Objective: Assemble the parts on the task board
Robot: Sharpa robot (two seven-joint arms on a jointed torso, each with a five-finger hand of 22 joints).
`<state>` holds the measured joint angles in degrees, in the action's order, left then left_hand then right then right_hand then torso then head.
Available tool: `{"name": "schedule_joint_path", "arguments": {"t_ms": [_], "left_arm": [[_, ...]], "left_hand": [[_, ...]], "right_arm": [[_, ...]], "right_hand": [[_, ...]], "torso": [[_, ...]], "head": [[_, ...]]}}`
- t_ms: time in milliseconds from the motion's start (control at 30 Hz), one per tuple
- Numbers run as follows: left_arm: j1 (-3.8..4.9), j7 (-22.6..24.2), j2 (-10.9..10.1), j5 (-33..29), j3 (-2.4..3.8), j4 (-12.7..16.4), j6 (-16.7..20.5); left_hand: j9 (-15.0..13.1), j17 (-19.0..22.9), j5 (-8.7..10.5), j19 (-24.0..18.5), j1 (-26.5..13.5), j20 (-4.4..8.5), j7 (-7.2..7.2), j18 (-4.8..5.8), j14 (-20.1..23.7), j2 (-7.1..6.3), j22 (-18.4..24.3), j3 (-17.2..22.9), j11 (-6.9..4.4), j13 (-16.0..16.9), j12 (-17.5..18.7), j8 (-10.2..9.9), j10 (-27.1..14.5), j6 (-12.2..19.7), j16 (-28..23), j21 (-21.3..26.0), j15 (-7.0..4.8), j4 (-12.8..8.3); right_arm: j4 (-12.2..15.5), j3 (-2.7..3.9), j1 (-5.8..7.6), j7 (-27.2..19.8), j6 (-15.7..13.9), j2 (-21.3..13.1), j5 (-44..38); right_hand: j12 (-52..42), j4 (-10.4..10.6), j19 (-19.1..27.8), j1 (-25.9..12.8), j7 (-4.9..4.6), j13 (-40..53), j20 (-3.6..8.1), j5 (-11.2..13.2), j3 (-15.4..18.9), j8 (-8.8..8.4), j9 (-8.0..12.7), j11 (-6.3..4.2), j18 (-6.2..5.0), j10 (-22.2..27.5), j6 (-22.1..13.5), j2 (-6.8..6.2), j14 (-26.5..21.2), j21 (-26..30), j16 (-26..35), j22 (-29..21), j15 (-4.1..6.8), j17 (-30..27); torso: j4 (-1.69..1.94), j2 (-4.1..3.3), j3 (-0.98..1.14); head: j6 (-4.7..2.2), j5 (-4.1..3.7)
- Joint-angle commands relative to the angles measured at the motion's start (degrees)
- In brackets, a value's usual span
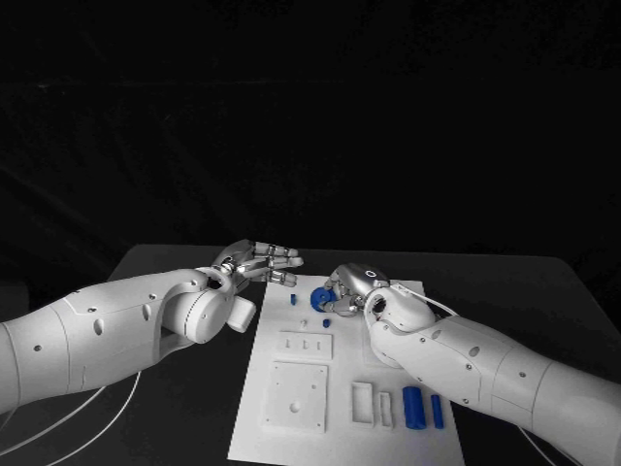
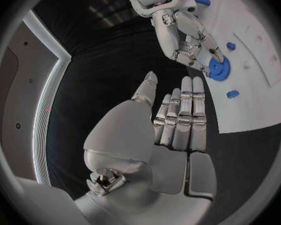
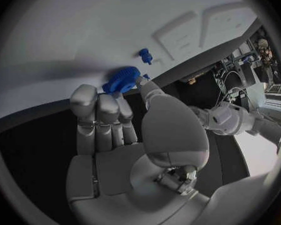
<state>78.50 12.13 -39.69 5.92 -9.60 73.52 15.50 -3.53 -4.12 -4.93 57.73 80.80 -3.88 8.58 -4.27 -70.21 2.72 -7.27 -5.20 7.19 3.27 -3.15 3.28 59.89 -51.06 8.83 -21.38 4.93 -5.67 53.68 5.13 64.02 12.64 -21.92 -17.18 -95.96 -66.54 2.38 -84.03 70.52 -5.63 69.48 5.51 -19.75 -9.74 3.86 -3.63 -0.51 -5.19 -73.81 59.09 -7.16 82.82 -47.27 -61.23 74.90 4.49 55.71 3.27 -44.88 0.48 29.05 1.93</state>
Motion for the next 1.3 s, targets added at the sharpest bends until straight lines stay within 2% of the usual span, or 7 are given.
{"name": "schedule_joint_path", "arguments": {"t_ms": [33,267,367,533,833,1100,1300], "left_arm": [[0.02,0.5,0.1,0.1,0.05,0.1,-0.5],[0.02,0.5,0.0,0.1,0.05,0.0,-0.5],[0.02,0.5,0.0,0.1,0.04,-0.2,-0.5],[0.01,0.5,0.0,0.2,0.04,-0.3,-0.5],[0.01,0.5,-0.2,0.3,0.04,-0.3,-0.4],[0.02,0.6,-0.8,0.3,0.04,0.0,-0.1],[0.02,0.6,-1.1,0.3,0.04,0.1,0.0]], "left_hand": [[0.1,0.1,-0.34,-0.4,0.0,-0.11,-0.13,0.42,0.2,-0.45,0.1,0.2,-0.06,0.1,-0.3,0.1,-0.5,0.4,-0.3,-0.4,-0.02,-0.3],[0.1,0.1,-0.34,-0.4,0.0,-0.11,-0.13,0.42,0.2,-0.45,0.1,0.2,-0.06,0.1,-0.3,0.1,-0.5,0.4,-0.3,-0.4,-0.02,-0.3],[0.1,0.1,-0.34,-0.4,0.0,-0.11,-0.13,0.42,0.2,-0.45,0.1,0.2,-0.06,0.1,-0.3,0.1,-0.5,0.4,-0.3,-0.4,-0.02,-0.3],[0.1,0.1,-0.46,-0.4,0.1,-0.11,-0.08,0.40,0.2,-0.50,0.1,0.3,-0.03,0.1,-0.3,0.1,-0.5,0.6,-0.3,-0.4,-0.01,-0.3],[0.1,0.1,-0.46,-0.4,0.1,-0.11,-0.08,0.40,0.2,-0.50,0.1,0.3,-0.03,0.1,-0.3,0.1,-0.5,0.6,-0.3,-0.4,-0.01,-0.3],[0.1,0.1,-0.46,-0.4,0.1,-0.11,-0.08,0.40,0.2,-0.50,0.1,0.3,-0.03,0.1,-0.3,0.1,-0.5,0.6,-0.3,-0.4,-0.01,-0.3],[0.1,0.1,-0.46,-0.4,0.1,-0.11,-0.08,0.40,0.2,-0.50,0.1,0.3,-0.03,0.1,-0.3,0.1,-0.5,0.6,-0.3,-0.4,-0.01,-0.3]], "right_arm": [[0.1,-0.07,-0.10,-0.4,1.2,0.1,0.4],[-0.1,-0.07,-0.11,-0.2,2.5,-0.3,0.7],[-0.2,-0.08,-0.11,-0.1,2.9,-0.5,0.9],[0.3,-0.09,-0.11,-0.1,2.7,-1.5,1.3],[3.0,-0.07,-0.12,-0.1,1.4,-3.8,1.7],[7.7,1.36,0.08,0.3,0.9,-7.6,2.4],[11.4,3.04,0.30,-0.4,-0.7,-10.8,4.2]], "right_hand": [[0.2,0.3,-3.4,-0.1,-0.09,0.0,-0.05,0.2,0.1,-0.27,0.0,0.17,-0.99,0.3,-0.3,-0.12,-0.1,0.3,0.3,3.0,-0.07,-0.1],[0.1,1.7,-3.4,-1.6,-0.18,0.1,-0.17,0.5,0.2,-0.31,0.1,0.38,-1.04,0.2,0.2,0.49,-0.1,0.2,0.2,3.0,-0.24,0.0],[-0.1,2.8,-3.4,-3.0,-0.17,0.1,-0.21,1.5,-1.2,-0.31,0.1,0.40,-1.10,0.2,0.2,0.32,-0.1,0.0,0.0,3.0,-0.24,0.1],[-0.1,4.5,-3.4,-3.7,-0.13,0.0,-0.25,4.2,-0.3,-0.27,0.0,0.44,-1.16,0.2,0.1,0.16,-0.1,0.1,0.0,2.9,-0.27,0.2],[-0.2,5.6,-3.4,-3.0,-0.12,0.0,-0.25,4.1,0.5,-0.28,0.0,0.43,-1.16,0.1,0.1,0.04,-0.1,-0.1,-0.1,2.8,-0.27,0.2],[-0.3,5.6,-3.4,-2.7,-0.05,0.1,-0.22,3.7,0.2,-0.29,0.0,0.38,-1.15,0.0,0.5,-0.15,-0.1,-0.3,-0.1,2.7,-0.23,0.3],[-0.4,5.0,-3.4,-2.0,-0.04,0.2,-0.19,3.4,-0.8,-0.28,0.0,0.33,-1.13,-0.1,0.7,-0.23,-0.1,-0.3,-0.1,2.7,-0.20,0.3]], "torso": [[0.05,0.02,0.04],[-0.04,0.03,0.06],[-0.07,-0.01,0.08],[0.05,0.05,0.03],[-0.08,0.01,0.11],[-0.46,0.15,0.00],[-0.77,0.25,0.22]], "head": [[0.00,-0.04],[0.10,-0.04],[0.13,-0.06],[0.18,-0.20],[0.36,0.02],[0.20,0.12],[0.18,0.23]]}}
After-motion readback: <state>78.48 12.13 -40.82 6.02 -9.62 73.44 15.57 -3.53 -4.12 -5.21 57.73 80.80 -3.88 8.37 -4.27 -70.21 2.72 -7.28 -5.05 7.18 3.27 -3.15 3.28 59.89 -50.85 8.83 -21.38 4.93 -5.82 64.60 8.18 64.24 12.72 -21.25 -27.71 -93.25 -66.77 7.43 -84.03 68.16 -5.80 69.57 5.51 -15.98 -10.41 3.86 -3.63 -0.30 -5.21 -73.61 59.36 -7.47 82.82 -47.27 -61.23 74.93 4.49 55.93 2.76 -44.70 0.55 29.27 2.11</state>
